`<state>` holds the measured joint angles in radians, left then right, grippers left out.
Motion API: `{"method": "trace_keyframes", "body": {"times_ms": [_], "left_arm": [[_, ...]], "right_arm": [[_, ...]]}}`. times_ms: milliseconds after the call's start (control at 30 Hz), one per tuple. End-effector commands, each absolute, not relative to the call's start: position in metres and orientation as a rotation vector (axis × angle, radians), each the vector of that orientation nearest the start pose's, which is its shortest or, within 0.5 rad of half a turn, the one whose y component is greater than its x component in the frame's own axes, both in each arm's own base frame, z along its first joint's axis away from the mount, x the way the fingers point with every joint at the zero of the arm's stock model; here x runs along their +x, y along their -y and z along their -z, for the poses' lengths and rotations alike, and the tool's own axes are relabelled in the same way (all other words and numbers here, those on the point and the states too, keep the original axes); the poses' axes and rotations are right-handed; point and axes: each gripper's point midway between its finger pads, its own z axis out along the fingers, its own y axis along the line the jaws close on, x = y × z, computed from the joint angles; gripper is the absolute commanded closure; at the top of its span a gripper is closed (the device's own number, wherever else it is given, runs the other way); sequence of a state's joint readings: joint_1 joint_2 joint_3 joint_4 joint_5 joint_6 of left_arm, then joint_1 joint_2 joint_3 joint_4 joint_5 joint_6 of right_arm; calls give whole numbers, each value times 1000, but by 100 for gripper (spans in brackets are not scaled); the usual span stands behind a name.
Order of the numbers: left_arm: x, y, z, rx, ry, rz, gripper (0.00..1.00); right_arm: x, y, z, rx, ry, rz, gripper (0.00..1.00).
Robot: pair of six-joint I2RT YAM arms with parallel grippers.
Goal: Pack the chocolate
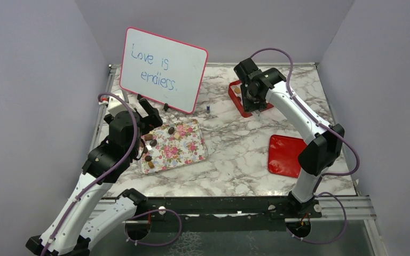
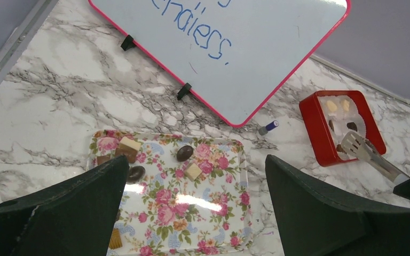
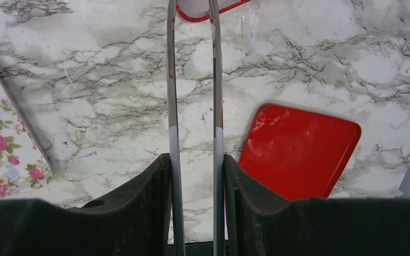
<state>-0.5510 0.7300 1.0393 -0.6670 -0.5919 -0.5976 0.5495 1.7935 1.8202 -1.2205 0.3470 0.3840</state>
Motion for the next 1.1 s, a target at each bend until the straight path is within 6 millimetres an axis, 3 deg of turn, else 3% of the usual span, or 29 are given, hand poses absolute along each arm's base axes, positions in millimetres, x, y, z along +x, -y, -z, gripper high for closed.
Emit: {"method": "trace_keyframes", "body": {"times_ms": [0, 267, 500, 767, 933, 1067], "left_arm": [[252, 64, -311, -421, -1811, 240, 1], [253, 68, -305, -420, -1830, 252, 1], [257, 74, -297, -417, -1858, 255, 1], [263, 82, -293, -382, -1896, 251, 1], [264, 85, -294, -374, -1903, 259, 1], [270, 87, -298, -376, -1903, 252, 1]], "right_arm": [[342, -155, -225, -116, -2599, 147, 60], [327, -177, -249, -178, -2572, -74, 61], [306, -206, -242, -295, -2549, -215, 61], [307, -233, -202, -362, -2538, -212, 61], [314, -234, -173, -358, -2533, -154, 60], [307, -230, -147, -396, -2549, -101, 59]]}}
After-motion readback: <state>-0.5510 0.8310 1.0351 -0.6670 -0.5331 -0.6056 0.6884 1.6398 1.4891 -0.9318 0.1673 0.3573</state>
